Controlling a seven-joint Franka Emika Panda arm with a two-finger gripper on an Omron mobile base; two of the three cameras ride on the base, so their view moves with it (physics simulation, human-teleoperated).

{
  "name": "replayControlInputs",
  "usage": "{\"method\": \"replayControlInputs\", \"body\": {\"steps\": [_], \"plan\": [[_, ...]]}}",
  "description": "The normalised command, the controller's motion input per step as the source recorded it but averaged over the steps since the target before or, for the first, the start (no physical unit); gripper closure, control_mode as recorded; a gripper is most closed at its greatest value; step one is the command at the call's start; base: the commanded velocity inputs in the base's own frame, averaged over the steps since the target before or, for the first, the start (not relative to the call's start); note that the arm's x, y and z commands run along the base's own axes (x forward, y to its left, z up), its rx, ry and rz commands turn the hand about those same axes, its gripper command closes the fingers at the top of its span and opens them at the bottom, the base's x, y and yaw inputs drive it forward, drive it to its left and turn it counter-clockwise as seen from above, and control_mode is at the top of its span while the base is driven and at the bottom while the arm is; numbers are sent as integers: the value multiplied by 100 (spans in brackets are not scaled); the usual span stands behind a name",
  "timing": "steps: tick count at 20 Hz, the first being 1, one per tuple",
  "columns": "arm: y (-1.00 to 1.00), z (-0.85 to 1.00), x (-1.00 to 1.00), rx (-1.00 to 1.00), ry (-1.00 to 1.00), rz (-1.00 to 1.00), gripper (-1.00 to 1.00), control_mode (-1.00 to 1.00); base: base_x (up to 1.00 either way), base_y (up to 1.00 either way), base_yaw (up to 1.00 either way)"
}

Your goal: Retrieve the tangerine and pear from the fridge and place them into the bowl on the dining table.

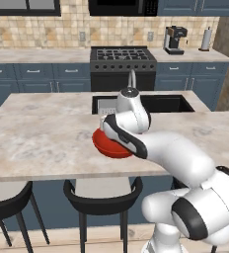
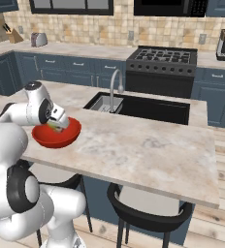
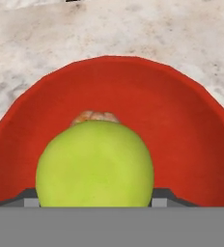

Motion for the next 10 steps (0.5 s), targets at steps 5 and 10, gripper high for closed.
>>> {"method": "replayControlInputs", "body": {"steps": [5, 10], "plan": [[0, -9, -19, 0, 1, -6, -100, -100, 0, 0, 0], [-2, -16, 0, 0, 3, -5, -100, -100, 0, 0, 0]]}}
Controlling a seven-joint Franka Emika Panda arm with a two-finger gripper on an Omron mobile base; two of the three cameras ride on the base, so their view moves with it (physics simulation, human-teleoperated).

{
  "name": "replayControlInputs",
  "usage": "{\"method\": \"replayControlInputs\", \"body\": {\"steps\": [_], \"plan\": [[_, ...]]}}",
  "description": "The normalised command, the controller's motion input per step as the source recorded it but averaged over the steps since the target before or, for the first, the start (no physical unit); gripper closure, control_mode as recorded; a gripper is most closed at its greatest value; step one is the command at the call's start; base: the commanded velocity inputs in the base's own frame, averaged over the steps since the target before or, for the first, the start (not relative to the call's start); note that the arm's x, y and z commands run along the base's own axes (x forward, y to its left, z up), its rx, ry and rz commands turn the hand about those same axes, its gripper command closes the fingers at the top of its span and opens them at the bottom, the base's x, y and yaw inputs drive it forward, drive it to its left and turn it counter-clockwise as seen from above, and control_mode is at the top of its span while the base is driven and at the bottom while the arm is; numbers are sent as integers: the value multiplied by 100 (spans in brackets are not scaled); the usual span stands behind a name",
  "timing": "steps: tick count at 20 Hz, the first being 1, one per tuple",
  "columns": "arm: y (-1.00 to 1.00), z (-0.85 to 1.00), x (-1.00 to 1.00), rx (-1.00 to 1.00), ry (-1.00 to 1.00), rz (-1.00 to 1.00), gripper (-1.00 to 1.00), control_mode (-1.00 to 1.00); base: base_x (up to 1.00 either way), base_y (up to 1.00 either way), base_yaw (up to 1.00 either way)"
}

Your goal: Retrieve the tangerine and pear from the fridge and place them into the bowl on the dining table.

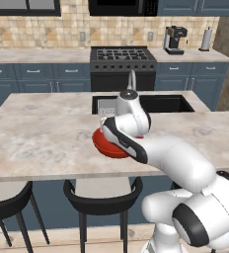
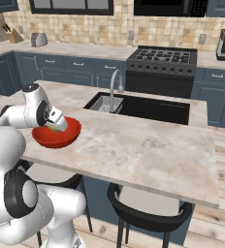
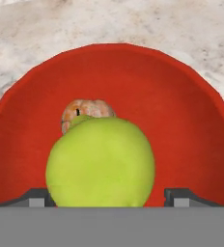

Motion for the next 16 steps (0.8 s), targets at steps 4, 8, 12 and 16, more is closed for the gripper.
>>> {"method": "replayControlInputs", "body": {"steps": [4, 8, 12, 16], "plan": [[-3, -14, 0, 0, 3, -4, -100, -100, 0, 0, 0], [-5, 0, 0, 0, 5, -3, -100, -100, 0, 0, 0], [-8, 12, -15, 0, 2, -2, -100, -100, 0, 0, 0], [-12, 40, -37, 0, 0, -4, -100, -100, 0, 0, 0]]}}
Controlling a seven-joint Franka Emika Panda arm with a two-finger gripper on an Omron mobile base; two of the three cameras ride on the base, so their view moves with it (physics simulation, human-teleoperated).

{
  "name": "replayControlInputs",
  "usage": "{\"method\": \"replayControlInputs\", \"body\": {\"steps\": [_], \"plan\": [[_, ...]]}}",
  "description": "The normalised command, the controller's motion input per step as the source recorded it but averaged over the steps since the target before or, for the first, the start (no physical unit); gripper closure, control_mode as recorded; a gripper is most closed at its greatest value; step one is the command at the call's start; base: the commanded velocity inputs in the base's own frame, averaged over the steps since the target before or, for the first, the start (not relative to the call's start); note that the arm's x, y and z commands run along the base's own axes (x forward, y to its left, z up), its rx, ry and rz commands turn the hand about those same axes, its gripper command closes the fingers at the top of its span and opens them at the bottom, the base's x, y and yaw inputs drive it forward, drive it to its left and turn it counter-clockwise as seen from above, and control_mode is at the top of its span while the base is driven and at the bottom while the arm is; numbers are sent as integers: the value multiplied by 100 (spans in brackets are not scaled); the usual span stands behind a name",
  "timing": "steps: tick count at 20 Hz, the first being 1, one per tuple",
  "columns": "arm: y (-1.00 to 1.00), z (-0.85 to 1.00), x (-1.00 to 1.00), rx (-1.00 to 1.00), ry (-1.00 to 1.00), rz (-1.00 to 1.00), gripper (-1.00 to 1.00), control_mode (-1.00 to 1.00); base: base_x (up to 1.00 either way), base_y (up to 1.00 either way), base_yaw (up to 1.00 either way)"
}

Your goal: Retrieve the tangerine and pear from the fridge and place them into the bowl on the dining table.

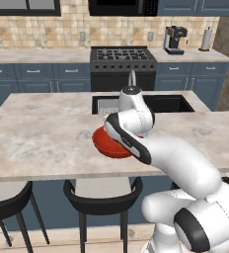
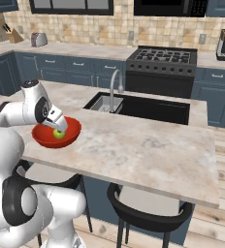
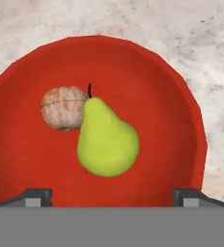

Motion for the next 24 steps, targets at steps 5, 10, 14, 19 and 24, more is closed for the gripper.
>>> {"method": "replayControlInputs", "body": {"steps": [5, 10, 14, 19, 24], "plan": [[-19, 73, -92, 0, 0, -3, -100, -100, 0, 0, 0], [-38, 58, -100, 0, 0, -3, -100, -100, 0, 0, 0], [-66, 41, -100, 2, 0, -6, -100, -100, 0, 0, 0], [-74, 20, -100, 3, 0, -9, -100, -100, 0, 0, 0], [-66, 13, -97, 3, 0, -6, -100, -100, 0, 0, 0]]}}
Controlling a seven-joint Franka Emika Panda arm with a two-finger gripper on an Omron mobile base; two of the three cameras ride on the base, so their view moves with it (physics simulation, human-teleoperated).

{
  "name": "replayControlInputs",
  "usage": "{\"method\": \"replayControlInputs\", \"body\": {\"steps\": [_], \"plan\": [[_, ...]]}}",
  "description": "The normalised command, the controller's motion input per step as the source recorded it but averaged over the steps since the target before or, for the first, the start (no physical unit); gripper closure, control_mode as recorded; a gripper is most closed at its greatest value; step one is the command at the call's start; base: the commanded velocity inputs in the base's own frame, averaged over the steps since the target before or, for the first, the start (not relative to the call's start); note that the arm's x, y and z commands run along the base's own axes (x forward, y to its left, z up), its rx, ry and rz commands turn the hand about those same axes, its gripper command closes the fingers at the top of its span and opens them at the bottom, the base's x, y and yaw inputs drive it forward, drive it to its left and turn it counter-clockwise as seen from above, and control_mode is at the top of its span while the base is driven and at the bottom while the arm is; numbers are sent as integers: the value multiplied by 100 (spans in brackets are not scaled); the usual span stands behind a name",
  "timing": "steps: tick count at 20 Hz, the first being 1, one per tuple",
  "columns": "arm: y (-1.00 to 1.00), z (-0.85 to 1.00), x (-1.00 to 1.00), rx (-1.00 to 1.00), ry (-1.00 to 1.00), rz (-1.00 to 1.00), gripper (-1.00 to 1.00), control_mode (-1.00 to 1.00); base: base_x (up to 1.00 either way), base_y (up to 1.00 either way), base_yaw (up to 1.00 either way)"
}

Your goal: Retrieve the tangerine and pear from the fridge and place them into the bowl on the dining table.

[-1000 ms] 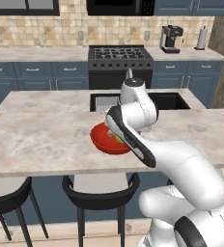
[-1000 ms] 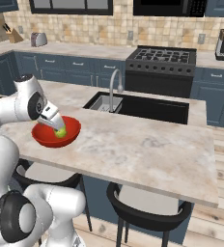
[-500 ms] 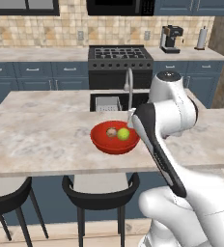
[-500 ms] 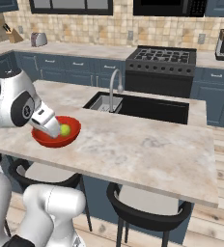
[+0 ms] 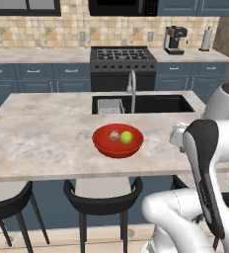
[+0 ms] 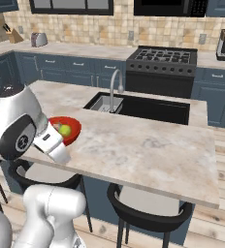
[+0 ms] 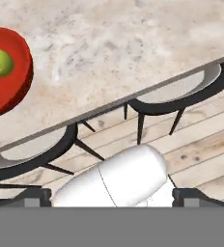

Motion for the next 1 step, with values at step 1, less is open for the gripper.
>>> {"method": "replayControlInputs", "body": {"steps": [1], "plan": [[-58, 15, -81, 1, -2, 0, -100, -100, 0, 0, 0]]}}
